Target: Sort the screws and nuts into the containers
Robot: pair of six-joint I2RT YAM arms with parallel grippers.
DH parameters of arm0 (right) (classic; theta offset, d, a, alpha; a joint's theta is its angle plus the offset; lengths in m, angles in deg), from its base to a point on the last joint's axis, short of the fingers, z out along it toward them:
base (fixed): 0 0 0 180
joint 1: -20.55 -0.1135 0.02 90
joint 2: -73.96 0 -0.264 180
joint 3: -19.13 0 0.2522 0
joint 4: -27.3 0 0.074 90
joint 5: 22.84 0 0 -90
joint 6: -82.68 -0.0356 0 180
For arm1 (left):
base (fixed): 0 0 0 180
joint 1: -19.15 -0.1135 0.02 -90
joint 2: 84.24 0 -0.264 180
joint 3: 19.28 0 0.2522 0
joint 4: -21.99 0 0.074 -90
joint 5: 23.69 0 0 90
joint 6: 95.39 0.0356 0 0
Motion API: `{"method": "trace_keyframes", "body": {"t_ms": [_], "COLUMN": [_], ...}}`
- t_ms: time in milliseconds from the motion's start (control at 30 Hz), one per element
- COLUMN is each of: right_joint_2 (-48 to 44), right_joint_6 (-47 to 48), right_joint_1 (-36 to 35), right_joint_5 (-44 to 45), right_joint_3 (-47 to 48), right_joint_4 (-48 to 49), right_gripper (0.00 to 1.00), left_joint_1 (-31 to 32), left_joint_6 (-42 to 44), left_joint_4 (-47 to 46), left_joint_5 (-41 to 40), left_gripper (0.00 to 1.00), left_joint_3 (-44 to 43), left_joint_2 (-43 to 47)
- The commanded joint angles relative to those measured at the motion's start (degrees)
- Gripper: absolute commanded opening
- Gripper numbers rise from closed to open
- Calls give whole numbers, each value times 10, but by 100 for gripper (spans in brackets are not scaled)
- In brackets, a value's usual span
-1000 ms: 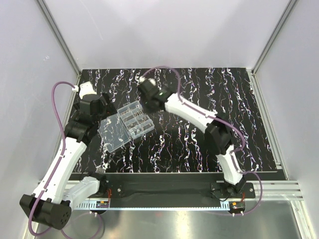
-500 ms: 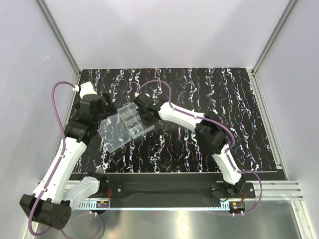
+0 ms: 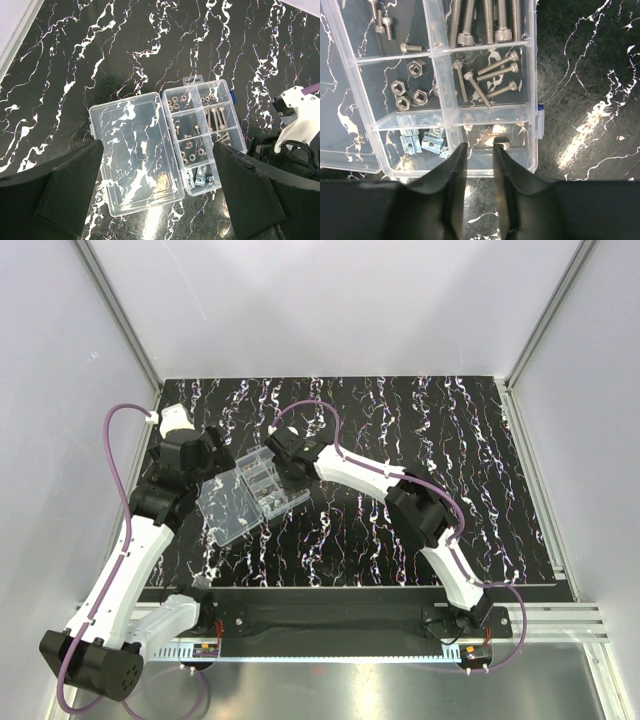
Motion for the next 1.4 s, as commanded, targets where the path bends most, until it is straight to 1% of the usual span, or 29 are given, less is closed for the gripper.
{"method": "trace_keyframes", "body": {"t_ms": [0, 133, 200, 267, 333, 367, 433, 567, 600, 667, 733, 967, 1067, 1200, 1367], "right_joint_2": [-13, -36, -47, -49, -47, -46, -49, -55, -59, -64, -62, -29, -14, 11, 12], "right_joint_6": [14, 19, 16, -8, -31, -56, -66, -18, -8, 20, 38, 115, 130, 133, 131], "right_joint_1": [0, 2, 7, 24, 43, 66, 87, 123, 134, 145, 157, 171, 174, 185, 195], "right_joint_5": [9, 29, 36, 56, 67, 69, 76, 82, 82, 74, 65, 44, 27, 19, 8], "right_joint_3": [31, 50, 62, 83, 104, 105, 84, 34, 7, -19, -43, -40, -34, -29, -44], "right_joint_4": [-12, -33, -48, -74, -96, -109, -106, -64, -53, -15, 0, 31, 37, 40, 56], "right_gripper": [40, 52, 53, 54, 54, 53, 53, 52, 53, 53, 53, 50, 50, 48, 45], "left_joint_1": [2, 2, 2, 2, 2, 2, 2, 2, 2, 2, 2, 2, 2, 2, 2], "left_joint_6": [3, 3, 3, 4, 3, 3, 3, 4, 4, 4, 4, 4, 4, 5, 5], "left_joint_4": [-22, -23, -22, -22, -22, -22, -22, -23, -22, -22, -22, -22, -22, -21, -22], "left_joint_5": [2, 2, 3, 2, 2, 3, 3, 2, 2, 1, 1, 0, -1, -4, -4], "left_gripper": [99, 99, 99, 99, 99, 99, 99, 99, 99, 99, 99, 99, 99, 99, 99], "left_joint_3": [2, 2, 2, 2, 2, 2, 2, 2, 1, 2, 2, 2, 2, 1, 2], "left_joint_2": [9, 7, 8, 8, 8, 8, 8, 8, 8, 9, 6, 1, -1, -4, -6]}}
